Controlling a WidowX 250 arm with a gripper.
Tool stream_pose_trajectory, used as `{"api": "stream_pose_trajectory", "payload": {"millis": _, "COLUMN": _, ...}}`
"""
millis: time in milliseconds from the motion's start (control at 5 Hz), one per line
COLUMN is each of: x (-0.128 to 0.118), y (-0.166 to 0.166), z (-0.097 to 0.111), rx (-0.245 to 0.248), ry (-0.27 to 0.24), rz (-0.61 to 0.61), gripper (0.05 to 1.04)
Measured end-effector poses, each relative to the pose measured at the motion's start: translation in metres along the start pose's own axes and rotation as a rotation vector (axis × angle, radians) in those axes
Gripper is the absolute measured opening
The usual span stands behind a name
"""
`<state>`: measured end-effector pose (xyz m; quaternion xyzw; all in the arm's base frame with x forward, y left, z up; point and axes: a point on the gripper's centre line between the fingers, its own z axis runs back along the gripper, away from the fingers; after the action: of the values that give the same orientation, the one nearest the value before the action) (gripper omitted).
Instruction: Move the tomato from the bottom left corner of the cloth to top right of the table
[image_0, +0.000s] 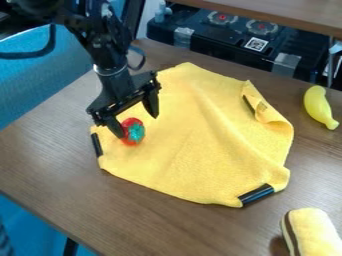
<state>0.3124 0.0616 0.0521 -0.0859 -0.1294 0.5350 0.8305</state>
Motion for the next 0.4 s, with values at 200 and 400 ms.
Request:
{"api": "stream_pose_trajectory", "payload": {"millis": 200, "x": 0.0017, "y": 0.0002, "z": -0.0108, "rx": 0.016, "ry": 0.007, "rz": 0.004, "gripper": 1.001}}
{"api": "stream_pose_trajectory", "payload": {"millis": 400, "x": 0.0027, "y": -0.0032, "z": -0.0126, "rx": -0.008, "ry": 0.003, "rz": 0.027, "gripper": 0.952}}
